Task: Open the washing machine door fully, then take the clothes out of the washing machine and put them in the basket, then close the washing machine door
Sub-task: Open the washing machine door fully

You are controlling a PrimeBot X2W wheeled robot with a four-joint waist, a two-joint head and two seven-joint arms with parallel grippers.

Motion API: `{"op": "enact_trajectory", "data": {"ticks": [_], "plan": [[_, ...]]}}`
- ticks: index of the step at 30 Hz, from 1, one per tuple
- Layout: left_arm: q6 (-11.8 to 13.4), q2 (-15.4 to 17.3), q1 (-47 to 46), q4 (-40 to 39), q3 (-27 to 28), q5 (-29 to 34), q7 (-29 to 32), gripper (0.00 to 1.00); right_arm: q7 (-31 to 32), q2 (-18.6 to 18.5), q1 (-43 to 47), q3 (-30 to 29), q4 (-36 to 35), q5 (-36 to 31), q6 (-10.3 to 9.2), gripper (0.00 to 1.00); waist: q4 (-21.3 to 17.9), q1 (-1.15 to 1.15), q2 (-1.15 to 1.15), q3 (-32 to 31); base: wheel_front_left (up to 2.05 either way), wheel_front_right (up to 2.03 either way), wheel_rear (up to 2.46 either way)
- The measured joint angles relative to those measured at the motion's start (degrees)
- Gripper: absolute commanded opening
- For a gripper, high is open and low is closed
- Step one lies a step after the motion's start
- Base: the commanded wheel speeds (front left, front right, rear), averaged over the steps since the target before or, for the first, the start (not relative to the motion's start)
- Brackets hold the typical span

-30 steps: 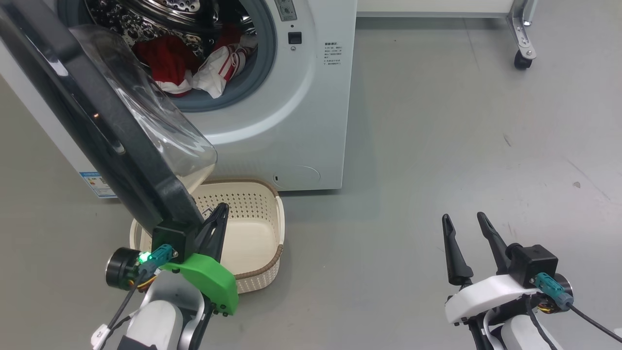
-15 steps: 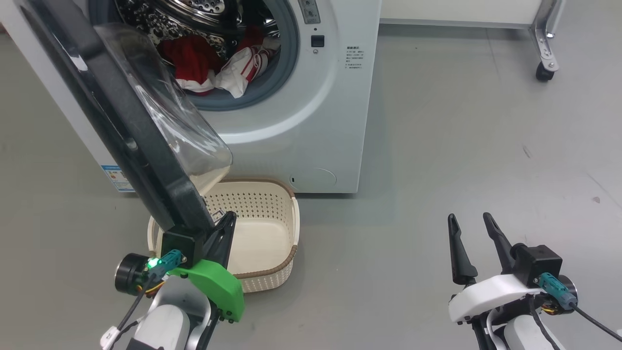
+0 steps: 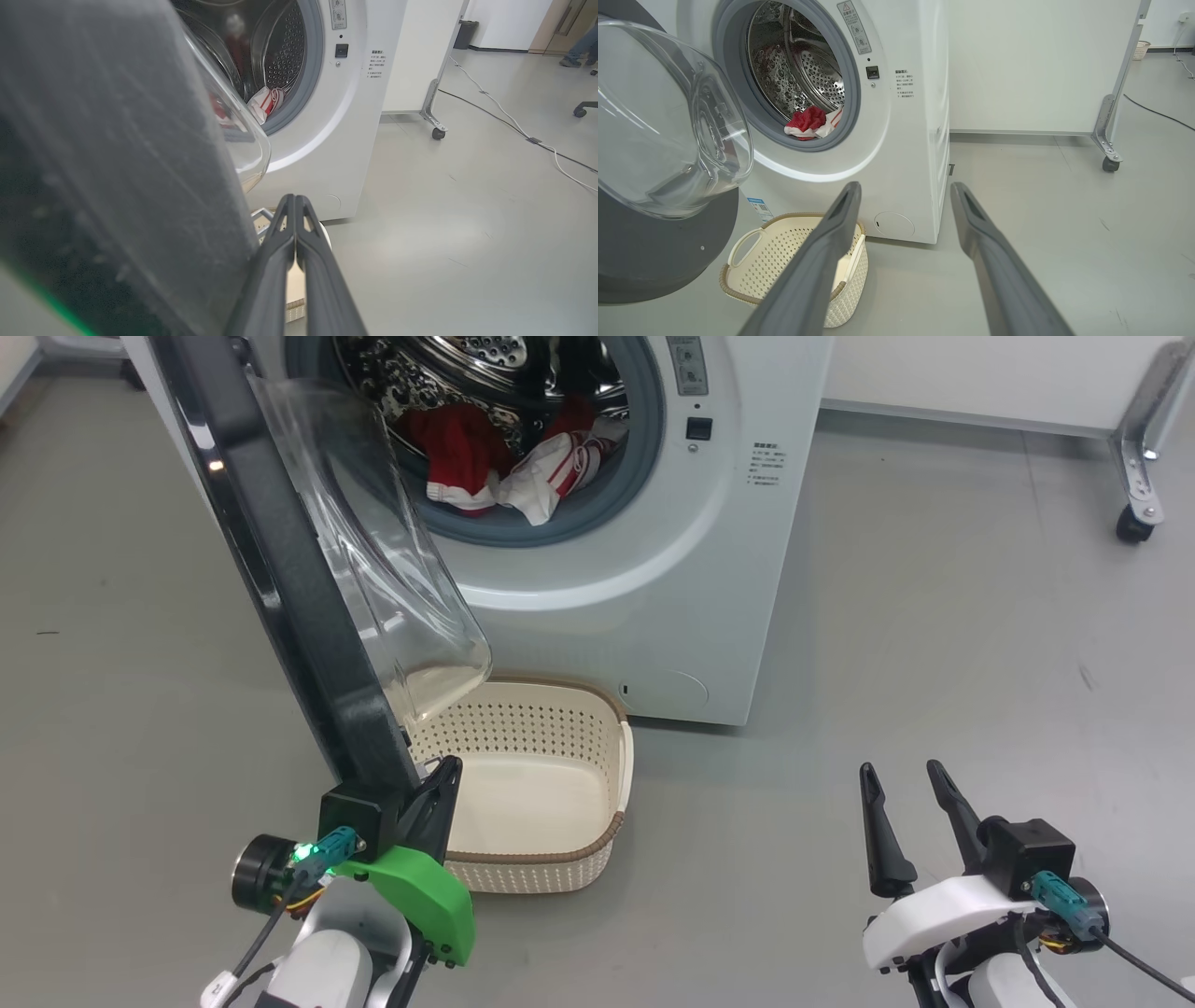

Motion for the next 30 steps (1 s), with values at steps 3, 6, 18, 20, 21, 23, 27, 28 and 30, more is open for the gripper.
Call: {"op": "enact_trajectory", "data": {"ticks": [3, 6, 18, 20, 21, 23, 27, 28, 30], "plan": [[0.2, -0.05, 0.02, 0.41, 0.07, -0.83, -0.29, 0.0, 0.0, 0.02, 0.1, 0.08, 0.2, -0.07, 0.35, 1.0, 1.43, 0.0, 0.0, -0.45, 0.0, 0.0, 0.0], [0.71, -0.07, 0.04, 0.65, 0.55, -1.04, -0.7, 0.0, 0.0, 0.12, 0.29, 0.26, 0.4, -0.2, 0.41, 1.0, 2.8, 0.0, 0.0, -0.88, 0.0, 0.0, 0.0], [2.34, 0.03, 0.04, 0.77, 3.02, -1.88, -1.47, 0.0, 0.0, 0.45, 1.21, 0.38, 0.68, -0.42, 0.43, 1.0, 7.32, 0.0, 0.0, -1.27, 0.0, 0.0, 0.0], [2.68, 0.21, 0.04, 0.78, 3.7, -2.03, -1.67, 0.0, 0.0, 0.64, 1.19, 0.59, 0.68, -0.49, 0.48, 1.0, 7.86, 0.0, 0.0, -1.06, 0.0, 0.0, 0.0], [2.79, 0.32, 0.04, 0.79, 4.1, -2.23, -1.97, 0.0, 0.0, 0.73, 1.19, 0.7, 0.68, -0.57, 0.52, 1.0, 8.06, 0.0, 0.0, -0.91, 0.0, 0.0, 0.0], [3.07, 0.69, 0.04, 0.78, 5.03, -2.61, -1.99, 0.0, 0.0, 0.77, 1.17, 0.88, 0.67, -0.58, 0.81, 1.0, 8.35, 0.0, 0.0, -0.54, 0.0, 0.0, 0.0], [3.72, 1.53, 0.04, 0.76, 6.88, -2.9, -2.48, 0.0, 0.0, 0.81, 1.12, 1.05, 0.68, -0.91, 0.84, 1.0, 8.71, 0.0, 0.0, 0.31, 0.0, 0.0, 0.0], [3.74, 1.76, 0.04, 0.76, 7.32, -3.0, -2.49, 0.0, 0.0, 0.82, 1.11, 1.08, 0.68, -0.92, 0.84, 1.0, 8.77, 0.0, 0.0, 0.55, 0.0, 0.0, 0.0], [3.78, 2.33, 0.04, 0.7, 8.23, -3.37, -2.86, 0.0, 0.0, 0.82, 1.08, 1.08, 0.68, -0.98, 0.84, 1.0, 8.88, 0.0, 0.0, 1.03, 0.0, 0.0, 0.0]]}}
